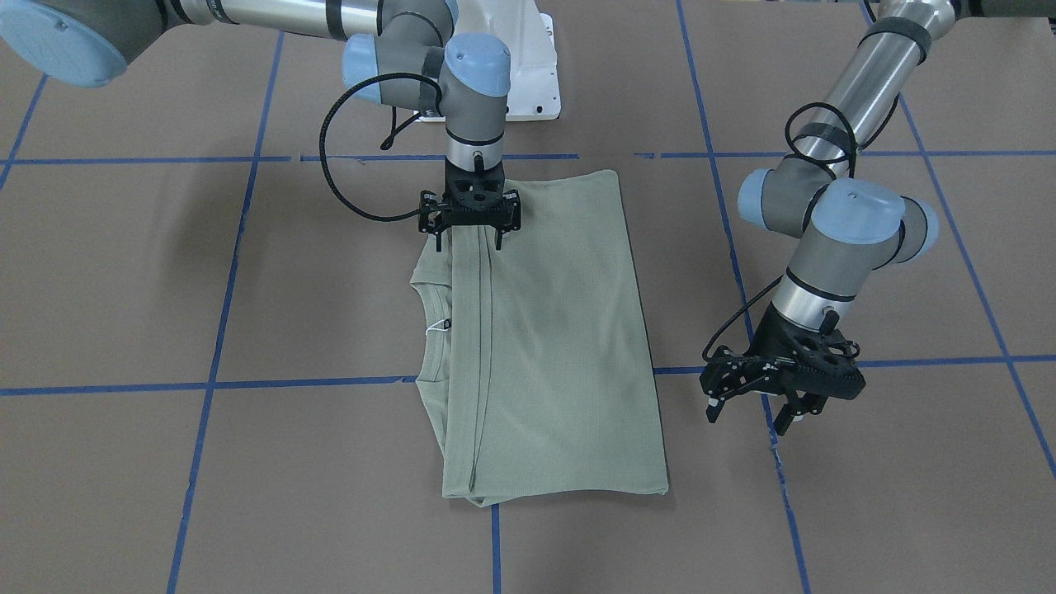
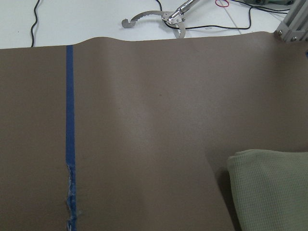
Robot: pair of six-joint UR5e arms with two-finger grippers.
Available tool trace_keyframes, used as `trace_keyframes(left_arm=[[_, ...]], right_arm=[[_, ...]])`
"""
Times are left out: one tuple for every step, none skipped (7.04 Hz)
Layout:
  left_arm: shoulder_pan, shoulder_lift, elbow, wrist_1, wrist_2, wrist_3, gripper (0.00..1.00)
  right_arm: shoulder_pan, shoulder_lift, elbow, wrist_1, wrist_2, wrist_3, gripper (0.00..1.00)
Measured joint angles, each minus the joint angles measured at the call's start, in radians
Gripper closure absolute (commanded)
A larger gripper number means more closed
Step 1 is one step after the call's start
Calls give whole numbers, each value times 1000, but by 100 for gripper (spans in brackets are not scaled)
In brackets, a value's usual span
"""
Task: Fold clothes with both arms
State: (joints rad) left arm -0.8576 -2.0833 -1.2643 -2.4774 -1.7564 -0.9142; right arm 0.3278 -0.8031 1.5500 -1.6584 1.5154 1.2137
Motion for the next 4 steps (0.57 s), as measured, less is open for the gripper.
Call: trace_keyframes(left_arm=[[1, 0, 0, 0, 0, 0, 0], [1, 0, 0, 0, 0, 0, 0], [2, 0, 0, 0, 0, 0, 0], [2, 0, 1, 0, 0, 0, 0]], right_arm=[[1, 0, 0, -16, 0, -12, 0], [3, 1, 0, -34, 0, -26, 0], [5, 1, 0, -45, 1, -35, 0], [9, 5, 1, -51, 6, -38, 0]])
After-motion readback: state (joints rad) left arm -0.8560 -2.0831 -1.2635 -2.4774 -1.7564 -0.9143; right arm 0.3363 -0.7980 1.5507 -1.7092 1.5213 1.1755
